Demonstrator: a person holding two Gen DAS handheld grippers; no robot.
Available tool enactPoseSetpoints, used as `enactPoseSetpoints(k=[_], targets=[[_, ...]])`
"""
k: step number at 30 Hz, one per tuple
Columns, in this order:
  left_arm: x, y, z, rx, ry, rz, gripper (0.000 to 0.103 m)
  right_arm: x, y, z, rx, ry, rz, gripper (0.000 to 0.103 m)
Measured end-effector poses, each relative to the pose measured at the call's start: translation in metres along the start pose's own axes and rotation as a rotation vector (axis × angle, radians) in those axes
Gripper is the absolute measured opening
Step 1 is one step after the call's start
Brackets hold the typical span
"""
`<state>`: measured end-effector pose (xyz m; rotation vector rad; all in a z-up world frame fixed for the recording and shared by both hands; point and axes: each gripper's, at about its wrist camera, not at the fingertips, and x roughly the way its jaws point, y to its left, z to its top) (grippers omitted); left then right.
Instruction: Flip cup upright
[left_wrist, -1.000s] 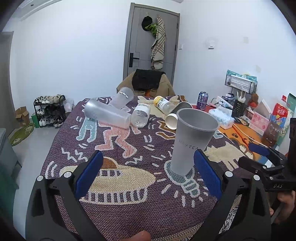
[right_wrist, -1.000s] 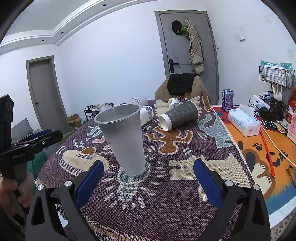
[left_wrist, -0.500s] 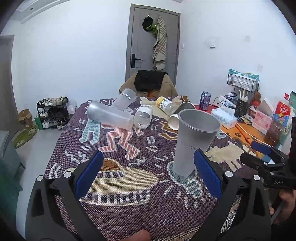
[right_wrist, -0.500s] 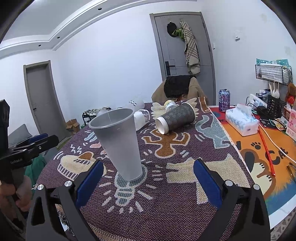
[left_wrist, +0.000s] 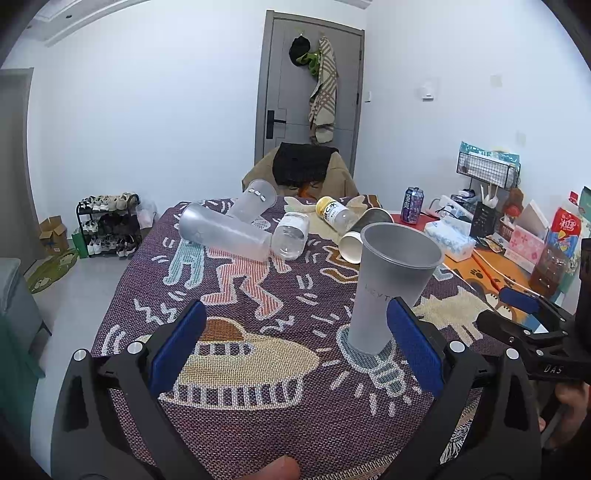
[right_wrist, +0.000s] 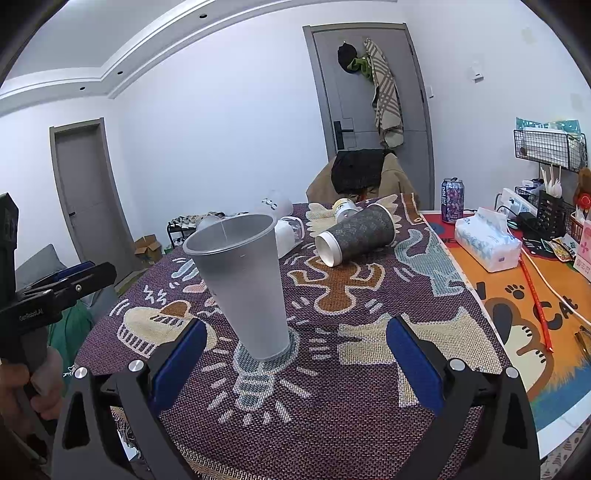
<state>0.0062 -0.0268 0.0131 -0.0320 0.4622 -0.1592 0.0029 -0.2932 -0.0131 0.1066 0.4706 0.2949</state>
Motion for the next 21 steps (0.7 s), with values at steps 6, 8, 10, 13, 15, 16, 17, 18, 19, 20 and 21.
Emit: enactPoseSetpoints(k=[6, 8, 10, 13, 15, 16, 17, 18, 19, 20, 21], targets=[[-0.0013, 0.0016, -0.0003, 0.001, 0.000, 0.005, 0.097, -0.0001, 0.0003, 0.0004, 0.002, -0.001, 0.002, 0.096], [-0.0017, 0.0030, -0.0004, -0.002, 0.001, 0.003, 0.097, -0.0001, 0.0006, 0.0003, 0.001, 0.000, 0.003, 0.095], [-0.0023, 0.0035, -0.0006, -0.001, 0.000, 0.006, 0.097, 0.0002, 0.0009, 0.0002, 0.000, 0.001, 0.002, 0.096], [-0.0024, 0.0039, -0.0006, -0.001, 0.002, 0.006, 0.097, 0.0019, 0.0010, -0.0004, 0.001, 0.005, 0.002, 0.095], [-0.0020, 0.0032, -0.0007, -0.001, 0.002, 0.007, 0.097, 0.0023, 0.0012, -0.0010, 0.002, 0.005, 0.004, 0.096], [-0.0021, 0.0031, -0.0008, -0.001, 0.001, 0.007, 0.097, 0.0024, 0.0015, -0.0007, 0.002, 0.004, 0.005, 0.096], [-0.0023, 0.0034, -0.0007, -0.002, 0.000, 0.007, 0.097, 0.0022, 0.0013, -0.0010, 0.003, 0.004, 0.006, 0.096], [-0.0024, 0.0036, -0.0006, -0.002, -0.001, 0.007, 0.097, 0.0022, 0.0011, -0.0010, 0.003, 0.003, 0.006, 0.095], [-0.0025, 0.0039, -0.0011, -0.002, -0.001, 0.008, 0.097, 0.0025, 0.0013, -0.0010, 0.003, 0.003, 0.006, 0.095], [-0.0025, 0.0040, -0.0013, -0.002, -0.002, 0.008, 0.097, 0.0027, 0.0010, -0.0012, 0.003, 0.004, 0.006, 0.095], [-0.0026, 0.0043, -0.0015, -0.001, -0.001, 0.008, 0.097, 0.0022, 0.0009, -0.0010, 0.003, 0.004, 0.007, 0.095]])
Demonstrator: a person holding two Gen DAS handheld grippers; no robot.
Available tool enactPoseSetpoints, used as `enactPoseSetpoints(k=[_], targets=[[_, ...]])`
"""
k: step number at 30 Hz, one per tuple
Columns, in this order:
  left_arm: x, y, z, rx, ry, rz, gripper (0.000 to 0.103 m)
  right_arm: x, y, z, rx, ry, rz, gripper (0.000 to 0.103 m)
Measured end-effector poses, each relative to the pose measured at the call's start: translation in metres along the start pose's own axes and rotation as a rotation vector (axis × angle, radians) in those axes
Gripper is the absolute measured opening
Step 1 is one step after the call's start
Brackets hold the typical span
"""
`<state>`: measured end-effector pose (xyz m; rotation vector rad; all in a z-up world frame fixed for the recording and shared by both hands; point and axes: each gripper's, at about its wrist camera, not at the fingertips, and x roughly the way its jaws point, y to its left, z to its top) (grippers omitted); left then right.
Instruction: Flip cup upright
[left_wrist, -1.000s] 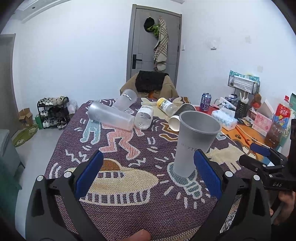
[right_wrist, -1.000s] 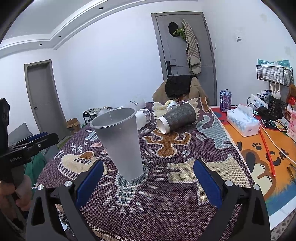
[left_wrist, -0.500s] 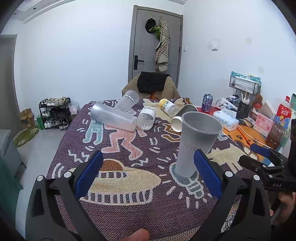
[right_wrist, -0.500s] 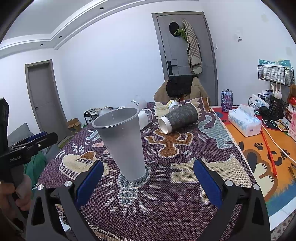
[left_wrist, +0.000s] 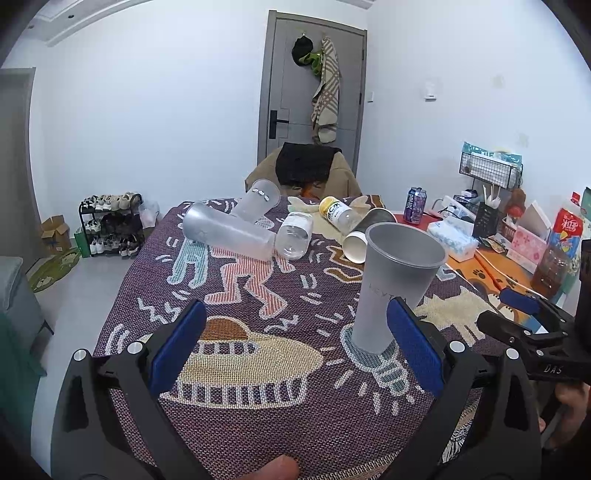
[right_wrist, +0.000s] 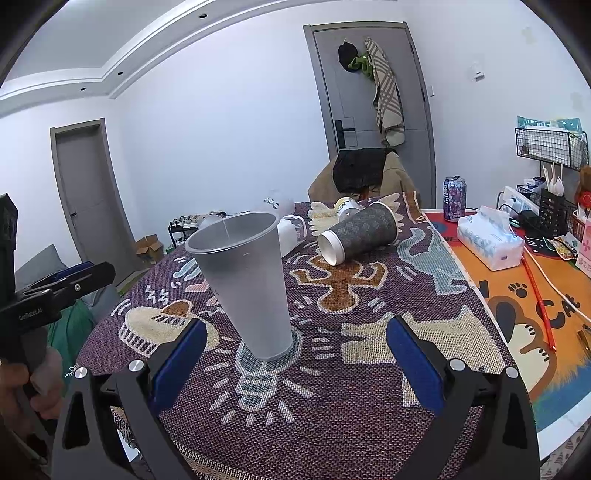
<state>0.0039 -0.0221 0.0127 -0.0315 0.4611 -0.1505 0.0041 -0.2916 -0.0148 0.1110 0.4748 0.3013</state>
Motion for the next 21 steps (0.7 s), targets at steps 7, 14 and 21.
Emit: enactPoseSetpoints(k=[7, 14, 21], targets=[[0.0003, -0.0005, -0.0003, 0.001, -0.001, 0.002, 0.097, 0.0005, 0.0009, 0.0000, -0.002, 0.002, 0.002, 0.096], [-0.0002, -0.0001, -0.0013, 0.006, -0.001, 0.004, 0.097, 0.0008, 0.0024, 0.0001, -0.008, 0.001, -0.001, 0.095], [-0.0004, -0.0056, -0.0013, 0.032, -0.014, 0.002, 0.097, 0.0012, 0.0045, -0.0001, -0.014, 0.006, -0.004, 0.095]])
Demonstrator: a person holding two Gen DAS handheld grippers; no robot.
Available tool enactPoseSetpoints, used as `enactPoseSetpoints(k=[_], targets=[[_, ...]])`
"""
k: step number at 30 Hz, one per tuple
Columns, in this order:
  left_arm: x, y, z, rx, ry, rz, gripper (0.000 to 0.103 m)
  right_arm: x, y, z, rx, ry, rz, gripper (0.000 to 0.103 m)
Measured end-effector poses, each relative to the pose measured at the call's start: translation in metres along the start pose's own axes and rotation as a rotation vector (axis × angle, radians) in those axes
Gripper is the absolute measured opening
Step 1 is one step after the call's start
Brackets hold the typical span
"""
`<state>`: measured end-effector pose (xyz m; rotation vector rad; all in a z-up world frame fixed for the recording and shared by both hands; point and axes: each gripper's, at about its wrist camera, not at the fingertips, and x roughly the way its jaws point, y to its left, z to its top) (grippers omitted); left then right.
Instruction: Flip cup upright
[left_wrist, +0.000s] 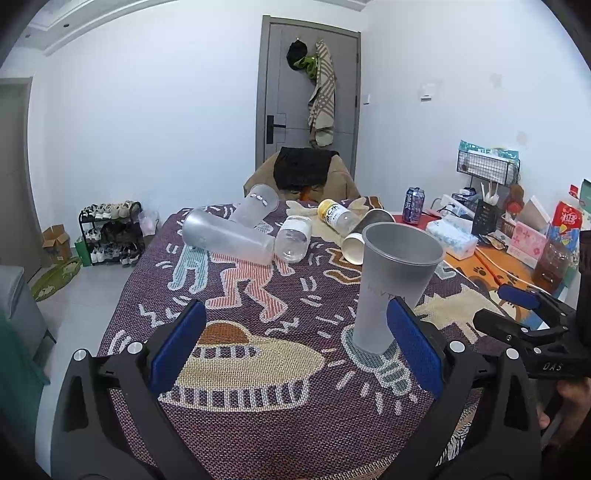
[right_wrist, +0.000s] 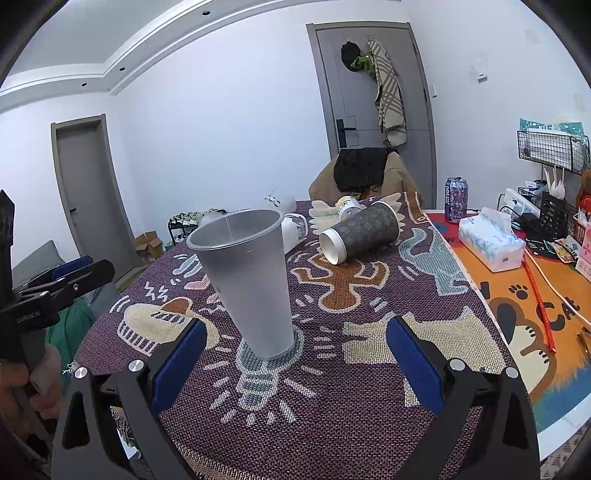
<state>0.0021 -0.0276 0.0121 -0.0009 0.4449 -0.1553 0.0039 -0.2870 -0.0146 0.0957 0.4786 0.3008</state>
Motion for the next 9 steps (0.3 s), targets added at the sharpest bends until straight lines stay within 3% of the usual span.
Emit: enactPoseSetpoints(k=[9], targets=[[0.0105, 0.0034, -0.0033, -0.011, 0.046, 0.007, 0.097, 0.0070, 0.0008, -0.0008, -0.014, 0.029, 0.007, 0.095]])
